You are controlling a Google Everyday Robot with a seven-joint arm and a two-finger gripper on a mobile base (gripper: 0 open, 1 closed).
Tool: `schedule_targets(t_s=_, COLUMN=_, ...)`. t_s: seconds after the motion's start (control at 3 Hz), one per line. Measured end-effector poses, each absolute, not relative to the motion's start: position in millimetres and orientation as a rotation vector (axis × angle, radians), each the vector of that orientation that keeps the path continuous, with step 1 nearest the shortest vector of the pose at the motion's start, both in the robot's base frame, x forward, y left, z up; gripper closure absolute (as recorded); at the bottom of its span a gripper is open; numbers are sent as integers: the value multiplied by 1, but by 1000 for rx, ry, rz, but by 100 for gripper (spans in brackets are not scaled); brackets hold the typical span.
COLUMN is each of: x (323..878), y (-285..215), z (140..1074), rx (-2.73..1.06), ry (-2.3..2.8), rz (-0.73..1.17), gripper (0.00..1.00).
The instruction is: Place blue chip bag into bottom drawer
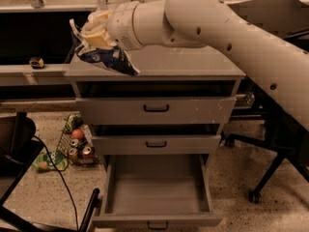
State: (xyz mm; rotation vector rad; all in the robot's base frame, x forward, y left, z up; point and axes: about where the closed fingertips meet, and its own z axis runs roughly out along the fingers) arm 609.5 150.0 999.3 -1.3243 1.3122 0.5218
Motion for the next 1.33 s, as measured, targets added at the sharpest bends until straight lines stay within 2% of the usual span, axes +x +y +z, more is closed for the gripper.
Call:
schedule_targets(t_s=0.67, x=596, y=151, z=988, rx=-1345, ry=1358, rz=533, gripper=100)
schedule_targets(t_s=1.33, x=520, y=135, z=942, rx=-1317, ry=1571, rz=539, gripper=100)
